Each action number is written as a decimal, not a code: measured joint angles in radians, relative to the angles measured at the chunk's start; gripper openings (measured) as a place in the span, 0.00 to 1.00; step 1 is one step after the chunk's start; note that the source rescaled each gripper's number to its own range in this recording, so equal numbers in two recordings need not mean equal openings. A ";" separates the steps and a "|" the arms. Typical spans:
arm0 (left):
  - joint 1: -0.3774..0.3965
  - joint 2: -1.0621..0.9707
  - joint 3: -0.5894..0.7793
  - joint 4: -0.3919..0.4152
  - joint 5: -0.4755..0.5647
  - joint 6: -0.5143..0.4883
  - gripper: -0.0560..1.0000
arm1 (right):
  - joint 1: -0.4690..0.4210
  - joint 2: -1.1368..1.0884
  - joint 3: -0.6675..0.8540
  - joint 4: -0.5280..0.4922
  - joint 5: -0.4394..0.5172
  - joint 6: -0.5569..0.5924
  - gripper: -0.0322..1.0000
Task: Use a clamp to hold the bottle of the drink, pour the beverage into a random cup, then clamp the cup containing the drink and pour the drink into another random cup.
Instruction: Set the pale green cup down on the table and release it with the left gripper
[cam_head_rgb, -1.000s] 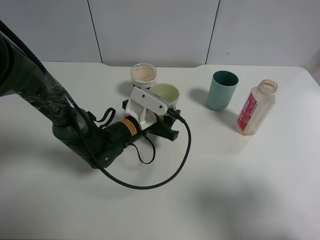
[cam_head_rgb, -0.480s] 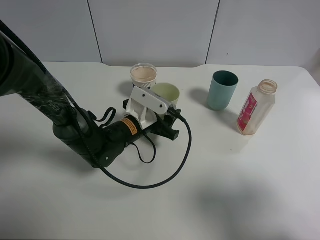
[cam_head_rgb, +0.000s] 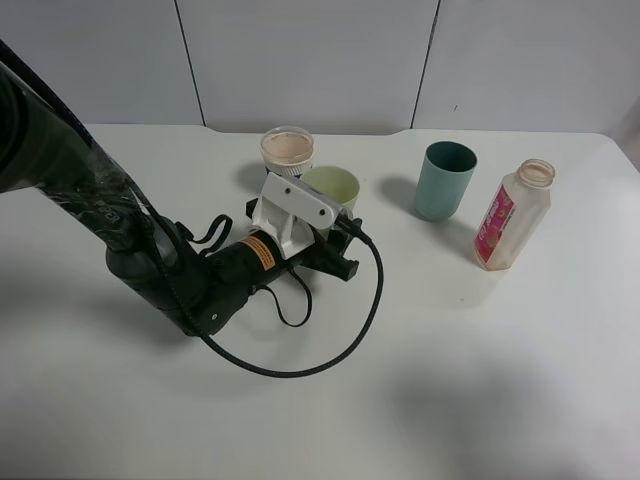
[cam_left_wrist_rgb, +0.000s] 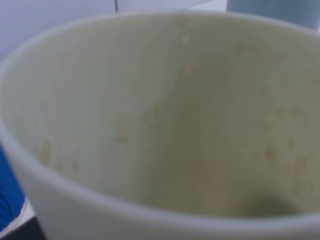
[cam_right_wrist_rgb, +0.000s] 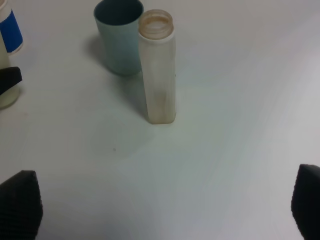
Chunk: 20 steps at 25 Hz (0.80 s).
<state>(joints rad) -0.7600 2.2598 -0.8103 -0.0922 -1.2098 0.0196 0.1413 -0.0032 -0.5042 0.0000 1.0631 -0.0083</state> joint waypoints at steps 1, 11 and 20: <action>0.000 0.000 0.000 0.000 0.000 0.000 0.08 | 0.000 0.000 0.000 0.000 0.000 0.000 1.00; 0.000 0.000 0.000 0.000 0.000 -0.087 0.18 | 0.000 0.000 0.000 0.000 0.000 0.000 1.00; -0.007 0.000 0.000 -0.008 0.000 -0.202 0.50 | 0.000 0.000 0.000 0.000 0.000 0.000 1.00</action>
<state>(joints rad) -0.7671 2.2598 -0.8103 -0.1003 -1.2098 -0.1821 0.1413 -0.0032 -0.5042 0.0000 1.0631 -0.0083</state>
